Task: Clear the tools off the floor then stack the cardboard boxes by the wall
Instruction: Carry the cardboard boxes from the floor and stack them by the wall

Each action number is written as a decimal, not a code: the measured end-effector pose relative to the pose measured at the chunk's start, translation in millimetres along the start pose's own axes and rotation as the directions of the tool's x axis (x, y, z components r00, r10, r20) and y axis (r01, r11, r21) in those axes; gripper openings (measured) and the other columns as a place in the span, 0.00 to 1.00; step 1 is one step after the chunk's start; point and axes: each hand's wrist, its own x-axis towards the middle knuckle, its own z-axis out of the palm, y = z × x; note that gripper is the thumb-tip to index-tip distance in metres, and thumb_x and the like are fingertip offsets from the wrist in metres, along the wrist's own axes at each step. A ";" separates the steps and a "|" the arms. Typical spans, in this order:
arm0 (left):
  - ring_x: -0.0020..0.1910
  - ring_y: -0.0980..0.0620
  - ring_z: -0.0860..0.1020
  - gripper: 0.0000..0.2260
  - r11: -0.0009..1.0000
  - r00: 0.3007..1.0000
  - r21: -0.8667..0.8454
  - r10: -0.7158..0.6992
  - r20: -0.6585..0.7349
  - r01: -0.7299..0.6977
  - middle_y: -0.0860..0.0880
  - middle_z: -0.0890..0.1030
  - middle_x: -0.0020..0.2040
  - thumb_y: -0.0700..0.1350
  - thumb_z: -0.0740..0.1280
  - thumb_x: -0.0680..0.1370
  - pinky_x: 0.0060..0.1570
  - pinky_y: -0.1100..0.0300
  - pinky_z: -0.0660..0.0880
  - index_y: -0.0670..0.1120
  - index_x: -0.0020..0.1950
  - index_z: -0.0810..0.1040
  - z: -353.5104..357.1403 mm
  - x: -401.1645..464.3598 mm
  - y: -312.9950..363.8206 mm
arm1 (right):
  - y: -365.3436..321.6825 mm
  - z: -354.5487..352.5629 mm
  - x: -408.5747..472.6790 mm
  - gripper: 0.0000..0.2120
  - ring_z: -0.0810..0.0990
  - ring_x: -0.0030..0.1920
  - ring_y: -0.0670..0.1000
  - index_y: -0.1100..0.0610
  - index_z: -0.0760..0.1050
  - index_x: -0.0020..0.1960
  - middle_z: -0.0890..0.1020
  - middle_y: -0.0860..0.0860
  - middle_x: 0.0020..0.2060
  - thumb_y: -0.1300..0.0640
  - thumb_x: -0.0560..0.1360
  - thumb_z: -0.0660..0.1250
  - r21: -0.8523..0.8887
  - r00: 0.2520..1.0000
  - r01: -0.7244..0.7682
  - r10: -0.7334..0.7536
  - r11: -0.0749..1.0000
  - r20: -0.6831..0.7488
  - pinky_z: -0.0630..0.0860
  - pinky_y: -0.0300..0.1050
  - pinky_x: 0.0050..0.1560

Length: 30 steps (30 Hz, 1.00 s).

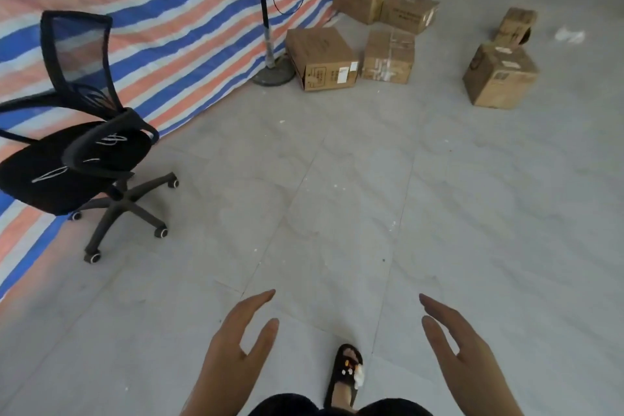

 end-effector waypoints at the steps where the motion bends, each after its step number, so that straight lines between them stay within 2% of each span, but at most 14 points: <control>1: 0.58 0.74 0.70 0.13 1.000 1.000 0.003 -0.004 -0.020 0.004 0.73 0.73 0.57 0.57 0.63 0.74 0.56 0.78 0.65 0.66 0.59 0.74 7.7 23.8 9.4 | -4.7 -8.9 27.6 0.14 0.70 0.52 0.24 0.35 0.69 0.53 0.78 0.33 0.52 0.55 0.76 0.63 -0.005 1.000 0.002 -0.002 1.000 -0.007 0.66 0.34 0.57; 4: 0.57 0.75 0.70 0.12 0.997 0.996 -0.020 -0.070 -0.052 0.069 0.75 0.73 0.56 0.59 0.62 0.73 0.56 0.77 0.66 0.64 0.56 0.76 24.0 90.4 23.6 | -9.9 -23.8 105.1 0.12 0.73 0.54 0.34 0.40 0.71 0.57 0.76 0.38 0.54 0.54 0.77 0.63 -0.021 0.998 -0.042 0.043 0.999 0.038 0.64 0.36 0.58; 6: 0.57 0.75 0.70 0.12 0.995 0.992 -0.024 -0.098 -0.082 0.096 0.75 0.73 0.56 0.60 0.62 0.74 0.56 0.76 0.65 0.64 0.55 0.77 30.9 130.5 26.7 | -16.0 -25.4 152.2 0.13 0.72 0.53 0.30 0.39 0.70 0.57 0.75 0.37 0.54 0.54 0.77 0.63 -0.034 0.996 -0.049 0.052 0.998 0.070 0.64 0.32 0.56; 8: 0.58 0.74 0.70 0.13 0.990 0.985 -0.038 -0.139 -0.102 0.136 0.74 0.74 0.56 0.58 0.62 0.72 0.57 0.70 0.66 0.65 0.56 0.77 37.6 172.3 29.1 | -21.0 -23.9 201.1 0.14 0.69 0.52 0.23 0.36 0.69 0.55 0.75 0.36 0.53 0.55 0.77 0.63 -0.052 0.994 -0.045 0.050 0.998 0.101 0.65 0.25 0.51; 9: 0.58 0.74 0.71 0.13 0.988 0.982 -0.044 -0.153 -0.112 0.149 0.73 0.74 0.56 0.57 0.63 0.73 0.56 0.70 0.66 0.67 0.56 0.75 41.7 194.7 27.8 | -23.8 -22.6 227.8 0.15 0.69 0.51 0.23 0.36 0.68 0.54 0.75 0.36 0.53 0.55 0.77 0.63 -0.058 0.992 -0.046 0.053 0.997 0.118 0.65 0.23 0.50; 11: 0.58 0.73 0.71 0.11 0.983 0.976 -0.058 -0.180 -0.123 0.174 0.73 0.75 0.55 0.57 0.63 0.75 0.56 0.70 0.66 0.70 0.56 0.71 49.4 244.8 24.3 | -31.9 -18.0 285.5 0.14 0.73 0.52 0.30 0.37 0.69 0.55 0.76 0.39 0.53 0.55 0.77 0.63 -0.073 0.990 -0.051 0.060 0.996 0.129 0.68 0.25 0.48; 13: 0.58 0.73 0.71 0.10 0.981 0.974 -0.061 -0.189 -0.124 0.183 0.73 0.75 0.55 0.58 0.62 0.75 0.57 0.68 0.66 0.68 0.56 0.74 53.6 304.0 22.8 | -46.7 -11.5 346.2 0.13 0.73 0.53 0.37 0.40 0.70 0.58 0.77 0.42 0.55 0.54 0.77 0.63 -0.079 0.992 -0.056 0.064 0.995 0.112 0.68 0.29 0.46; 16: 0.58 0.73 0.70 0.13 0.985 0.979 -0.054 -0.171 -0.113 0.166 0.74 0.73 0.56 0.61 0.61 0.74 0.59 0.67 0.66 0.63 0.57 0.75 47.8 406.8 32.2 | -76.5 -2.2 435.3 0.13 0.74 0.53 0.39 0.43 0.71 0.59 0.77 0.44 0.57 0.56 0.77 0.62 -0.045 0.996 -0.048 0.051 0.998 0.076 0.67 0.27 0.48; 18: 0.59 0.73 0.70 0.12 0.988 0.982 -0.050 -0.153 -0.108 0.148 0.74 0.73 0.57 0.55 0.62 0.75 0.59 0.67 0.65 0.61 0.58 0.74 41.7 474.6 47.8 | -104.7 -0.1 489.2 0.13 0.74 0.54 0.36 0.40 0.71 0.57 0.78 0.44 0.57 0.55 0.77 0.62 -0.020 0.998 -0.037 0.038 0.999 0.057 0.66 0.34 0.55; 20: 0.59 0.73 0.70 0.12 0.991 0.987 -0.043 -0.128 -0.098 0.124 0.74 0.73 0.57 0.47 0.62 0.77 0.58 0.68 0.66 0.60 0.58 0.74 38.1 535.8 61.1 | -128.9 0.0 539.8 0.13 0.73 0.52 0.30 0.37 0.70 0.55 0.78 0.43 0.55 0.55 0.77 0.62 0.009 0.998 -0.043 0.043 0.999 0.039 0.66 0.38 0.58; 23: 0.58 0.73 0.71 0.12 0.993 0.992 -0.012 -0.115 -0.060 0.115 0.75 0.73 0.56 0.49 0.62 0.76 0.57 0.69 0.66 0.60 0.58 0.75 42.0 610.1 74.0 | -149.9 -2.5 606.6 0.17 0.72 0.51 0.25 0.31 0.70 0.53 0.78 0.41 0.55 0.55 0.76 0.63 0.016 0.997 -0.070 0.069 0.997 0.041 0.68 0.40 0.59; 25: 0.57 0.74 0.71 0.12 0.994 0.992 -0.001 -0.108 -0.070 0.108 0.75 0.74 0.55 0.53 0.62 0.75 0.56 0.73 0.67 0.62 0.56 0.78 48.4 657.4 80.0 | -157.5 -6.4 653.5 0.24 0.73 0.51 0.28 0.22 0.71 0.47 0.78 0.39 0.53 0.56 0.76 0.63 0.024 0.995 -0.093 0.093 0.995 0.019 0.67 0.39 0.57; 27: 0.57 0.75 0.71 0.11 0.993 0.989 -0.001 -0.116 -0.089 0.116 0.74 0.75 0.55 0.58 0.62 0.75 0.54 0.79 0.66 0.66 0.57 0.74 57.6 706.0 84.0 | -159.3 -9.0 701.8 0.30 0.75 0.51 0.35 0.16 0.64 0.45 0.77 0.38 0.52 0.56 0.76 0.64 0.021 0.991 -0.133 0.133 0.991 0.021 0.66 0.39 0.56; 30: 0.55 0.77 0.70 0.12 0.990 0.985 0.009 -0.136 -0.109 0.138 0.78 0.73 0.52 0.48 0.63 0.76 0.54 0.74 0.68 0.64 0.55 0.78 81.5 788.4 88.0 | -161.2 -15.0 784.9 0.30 0.75 0.50 0.36 0.16 0.64 0.44 0.77 0.37 0.51 0.56 0.76 0.64 0.005 0.989 -0.142 0.142 0.990 0.034 0.66 0.39 0.56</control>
